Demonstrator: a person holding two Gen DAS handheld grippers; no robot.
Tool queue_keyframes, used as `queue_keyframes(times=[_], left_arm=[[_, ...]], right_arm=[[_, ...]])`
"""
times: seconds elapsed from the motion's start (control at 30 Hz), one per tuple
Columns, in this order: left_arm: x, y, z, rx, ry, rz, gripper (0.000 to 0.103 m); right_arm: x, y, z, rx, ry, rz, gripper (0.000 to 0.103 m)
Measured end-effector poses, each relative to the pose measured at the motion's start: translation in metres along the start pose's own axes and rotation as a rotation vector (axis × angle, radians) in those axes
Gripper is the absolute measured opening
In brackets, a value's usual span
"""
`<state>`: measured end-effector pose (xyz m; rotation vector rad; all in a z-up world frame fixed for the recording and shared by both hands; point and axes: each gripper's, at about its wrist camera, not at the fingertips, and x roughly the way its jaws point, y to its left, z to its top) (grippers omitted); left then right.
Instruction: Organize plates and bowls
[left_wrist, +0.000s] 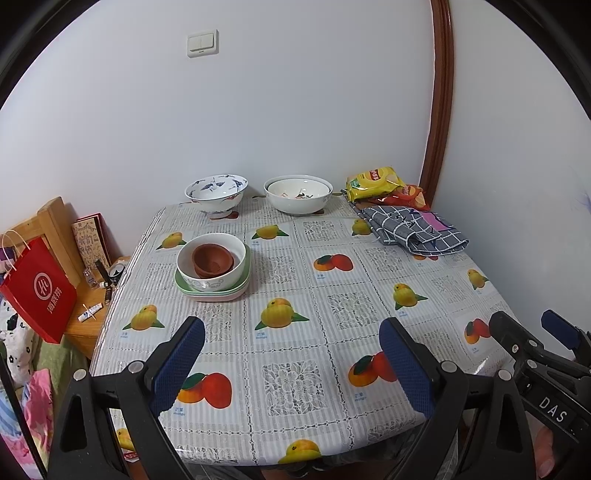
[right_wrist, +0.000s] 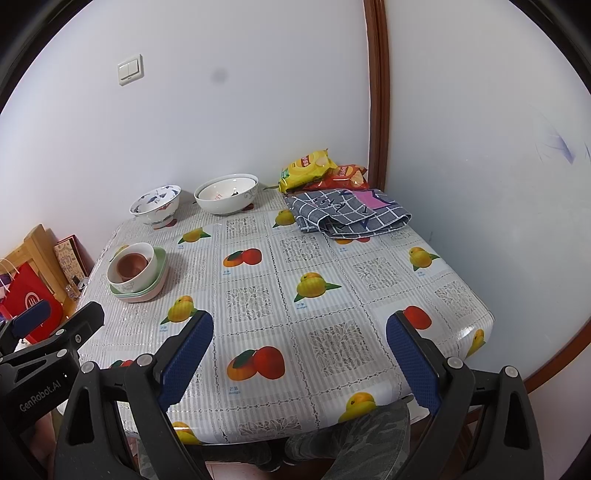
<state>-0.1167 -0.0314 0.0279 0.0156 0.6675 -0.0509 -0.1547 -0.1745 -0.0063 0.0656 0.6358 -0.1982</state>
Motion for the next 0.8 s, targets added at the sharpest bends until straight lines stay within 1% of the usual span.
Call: queue_keyframes(times=[0.8], left_arm=[[-0.0004,0.0054,0.0035,0.005,-0.017,0.014,0.096]], right_arm=[[-0.0039,0.0035,0.0024,0.003,-0.008,0.007,0.094]])
